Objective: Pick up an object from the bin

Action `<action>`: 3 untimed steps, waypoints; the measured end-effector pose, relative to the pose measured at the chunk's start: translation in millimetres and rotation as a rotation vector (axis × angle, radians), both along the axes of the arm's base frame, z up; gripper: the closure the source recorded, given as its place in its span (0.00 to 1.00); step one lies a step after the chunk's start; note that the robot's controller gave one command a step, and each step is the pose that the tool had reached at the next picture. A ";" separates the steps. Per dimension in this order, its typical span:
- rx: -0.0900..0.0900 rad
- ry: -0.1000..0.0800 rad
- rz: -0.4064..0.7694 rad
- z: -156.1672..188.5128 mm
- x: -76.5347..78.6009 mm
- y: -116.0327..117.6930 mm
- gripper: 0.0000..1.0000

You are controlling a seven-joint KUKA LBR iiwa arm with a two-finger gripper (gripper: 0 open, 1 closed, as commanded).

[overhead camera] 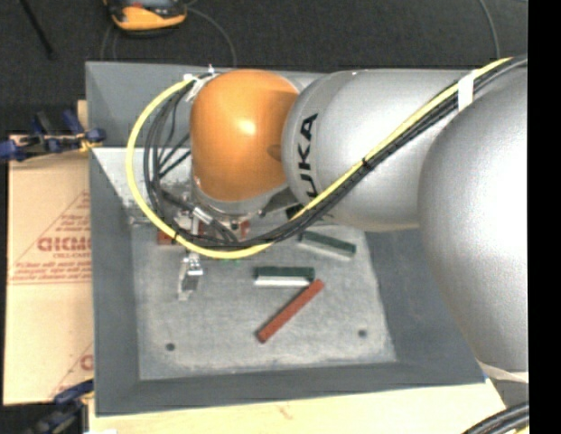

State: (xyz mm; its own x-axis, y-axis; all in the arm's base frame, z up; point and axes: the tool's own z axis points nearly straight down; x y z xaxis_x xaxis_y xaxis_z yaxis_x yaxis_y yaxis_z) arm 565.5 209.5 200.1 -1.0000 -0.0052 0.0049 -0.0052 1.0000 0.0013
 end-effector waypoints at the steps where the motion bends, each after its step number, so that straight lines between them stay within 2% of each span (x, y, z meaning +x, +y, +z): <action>1: 0.002 -0.007 -0.004 4.6 1.7 -0.9 0.00; 2: 0.005 -0.020 0.002 -37.1 47.1 -13.0 0.00; 3: 0.000 -0.005 -0.045 -69.0 76.7 -31.4 0.00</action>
Offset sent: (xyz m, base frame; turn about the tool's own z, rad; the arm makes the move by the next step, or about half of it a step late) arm 0.0887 -0.0294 -0.0970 -0.0042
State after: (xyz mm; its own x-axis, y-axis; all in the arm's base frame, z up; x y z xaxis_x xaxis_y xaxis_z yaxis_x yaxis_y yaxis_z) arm 642.2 178.1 131.1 -0.9992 0.0397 -0.0001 0.0397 0.9992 0.0018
